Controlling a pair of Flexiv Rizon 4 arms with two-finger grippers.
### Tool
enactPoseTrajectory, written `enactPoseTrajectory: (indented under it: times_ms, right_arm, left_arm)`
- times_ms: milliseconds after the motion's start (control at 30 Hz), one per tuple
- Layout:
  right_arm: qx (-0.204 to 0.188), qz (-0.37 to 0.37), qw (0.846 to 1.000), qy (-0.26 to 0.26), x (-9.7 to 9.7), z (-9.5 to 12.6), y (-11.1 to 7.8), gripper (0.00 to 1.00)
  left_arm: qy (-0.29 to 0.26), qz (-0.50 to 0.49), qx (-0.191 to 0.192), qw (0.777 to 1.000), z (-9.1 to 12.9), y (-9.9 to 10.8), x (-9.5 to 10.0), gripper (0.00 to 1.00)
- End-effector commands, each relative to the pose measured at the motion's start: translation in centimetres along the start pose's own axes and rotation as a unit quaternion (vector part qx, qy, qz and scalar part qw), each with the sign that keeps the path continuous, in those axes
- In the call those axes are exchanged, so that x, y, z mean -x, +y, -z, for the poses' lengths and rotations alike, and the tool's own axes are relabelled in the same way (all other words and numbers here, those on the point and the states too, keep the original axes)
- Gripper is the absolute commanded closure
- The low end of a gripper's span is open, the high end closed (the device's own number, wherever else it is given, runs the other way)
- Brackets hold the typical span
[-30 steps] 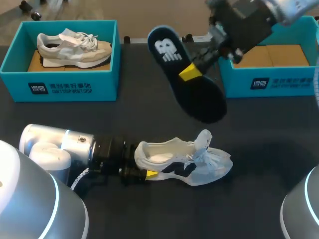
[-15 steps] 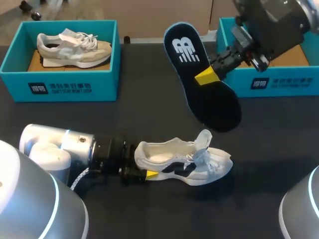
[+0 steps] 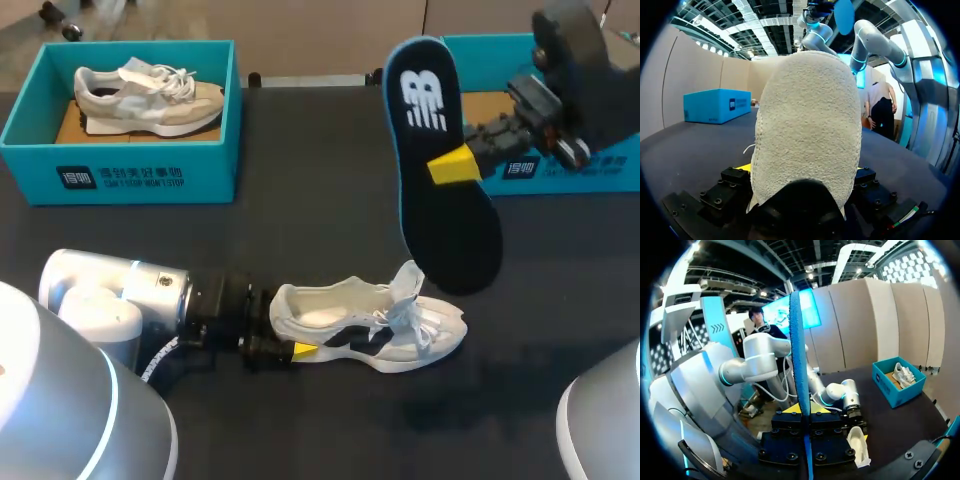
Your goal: Take the shoe out of the shoebox, open the shoe tongue, remove and reinsert the insole, then place the shoe into the shoebox
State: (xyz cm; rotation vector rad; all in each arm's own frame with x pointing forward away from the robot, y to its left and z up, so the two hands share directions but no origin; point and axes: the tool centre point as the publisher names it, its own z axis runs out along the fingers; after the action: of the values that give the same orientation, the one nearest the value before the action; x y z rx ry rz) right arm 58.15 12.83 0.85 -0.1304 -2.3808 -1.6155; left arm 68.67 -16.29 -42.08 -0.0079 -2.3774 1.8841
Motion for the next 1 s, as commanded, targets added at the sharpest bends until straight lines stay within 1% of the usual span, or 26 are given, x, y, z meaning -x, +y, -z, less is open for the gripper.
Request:
enactPoseTrajectory:
  times_ms: [33,67,467,500,600,700,1000]
  right_arm:
    - [0.058,-0.011,0.998,-0.004,-0.8,-0.2,-1.3,1.0]
    - [0.046,-0.035,0.998,-0.007,-1.0,-0.2,-1.4,1.0]
    - [0.046,-0.042,0.998,-0.009,-1.0,-0.1,-1.4,1.0]
    - [0.056,-0.042,0.998,-0.007,-1.2,0.1,-1.5,1.0]
    - [0.064,-0.045,0.997,-0.005,-1.6,0.4,-1.5,1.0]
    - [0.067,-0.047,0.997,-0.005,-2.0,0.8,-1.5,1.0]
    - [0.067,-0.047,0.997,-0.005,-2.0,0.8,-1.5,1.0]
  left_arm:
    - [0.0,0.0,0.0,1.0,-0.2,0.1,0.1,1.0]
    - [0.0,0.0,0.0,1.0,-0.2,0.1,0.1,1.0]
    - [0.0,0.0,0.0,1.0,-0.2,0.1,0.1,1.0]
    - [0.0,0.0,0.0,1.0,-0.2,0.1,0.1,1.0]
    - [0.0,0.0,0.0,1.0,-0.2,0.1,0.1,1.0]
    - [0.0,0.0,0.0,1.0,-0.2,0.1,0.1,1.0]
    - [0.0,0.0,0.0,1.0,-0.2,0.1,0.1,1.0]
